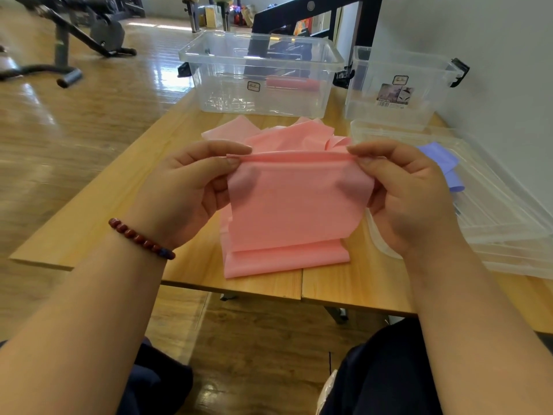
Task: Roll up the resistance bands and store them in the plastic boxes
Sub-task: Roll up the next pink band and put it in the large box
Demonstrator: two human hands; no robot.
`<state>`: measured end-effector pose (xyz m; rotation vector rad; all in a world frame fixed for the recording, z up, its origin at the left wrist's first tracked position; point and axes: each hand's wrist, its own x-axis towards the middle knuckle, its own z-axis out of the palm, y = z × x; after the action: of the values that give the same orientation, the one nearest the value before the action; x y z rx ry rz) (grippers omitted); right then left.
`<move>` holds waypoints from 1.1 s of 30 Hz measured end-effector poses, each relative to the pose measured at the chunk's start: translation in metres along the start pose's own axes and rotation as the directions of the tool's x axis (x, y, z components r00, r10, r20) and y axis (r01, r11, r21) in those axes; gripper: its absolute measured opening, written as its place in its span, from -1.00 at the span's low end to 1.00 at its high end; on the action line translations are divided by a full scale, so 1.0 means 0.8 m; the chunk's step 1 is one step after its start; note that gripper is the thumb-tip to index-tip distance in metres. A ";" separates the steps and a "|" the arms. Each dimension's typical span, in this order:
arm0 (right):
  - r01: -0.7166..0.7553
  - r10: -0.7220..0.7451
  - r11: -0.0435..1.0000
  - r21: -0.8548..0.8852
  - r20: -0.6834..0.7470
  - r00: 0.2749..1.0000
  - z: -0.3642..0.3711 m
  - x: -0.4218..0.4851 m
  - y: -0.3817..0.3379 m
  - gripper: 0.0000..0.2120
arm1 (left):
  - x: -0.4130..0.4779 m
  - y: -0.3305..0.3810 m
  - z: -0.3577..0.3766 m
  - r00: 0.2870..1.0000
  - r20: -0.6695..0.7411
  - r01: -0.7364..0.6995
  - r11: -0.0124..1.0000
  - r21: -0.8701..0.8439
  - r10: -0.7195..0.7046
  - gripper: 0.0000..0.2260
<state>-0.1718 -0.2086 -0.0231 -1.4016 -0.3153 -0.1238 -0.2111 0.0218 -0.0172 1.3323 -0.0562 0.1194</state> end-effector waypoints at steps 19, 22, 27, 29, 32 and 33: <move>0.112 -0.106 0.934 -0.338 0.035 0.994 0.000 -0.005 -0.004 -0.68 | -0.002 0.003 -0.006 0.994 -0.064 -0.063 0.944 0.324 0.088 -0.88; 0.119 -0.112 0.943 -0.309 0.040 0.993 0.004 -0.007 -0.004 -0.66 | -0.003 0.002 -0.006 0.996 -0.049 -0.054 0.965 0.258 0.069 -0.82; 0.088 -0.092 0.969 -0.230 -0.006 0.996 0.005 -0.005 -0.001 -0.60 | -0.004 0.001 -0.006 1.000 -0.012 0.001 0.995 0.099 0.000 -0.61; 0.056 -0.061 0.982 -0.182 -0.020 0.998 0.004 -0.004 -0.001 -0.68 | -0.004 0.003 -0.009 1.000 -0.001 0.017 0.997 0.072 -0.017 -0.58; 0.042 -0.047 0.986 -0.163 -0.023 0.999 0.002 -0.003 -0.002 -0.77 | -0.004 0.005 -0.009 1.000 0.025 0.010 0.998 0.070 -0.012 -0.74; 0.052 -0.058 0.981 -0.186 -0.026 0.998 0.002 -0.003 -0.002 -0.79 | -0.004 0.004 -0.008 1.000 0.024 -0.003 0.995 0.095 0.000 -0.83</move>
<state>-0.1751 -0.2075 -0.0221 -1.5743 -0.3227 -0.2255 -0.2147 0.0289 -0.0161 1.4288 -0.0726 0.1084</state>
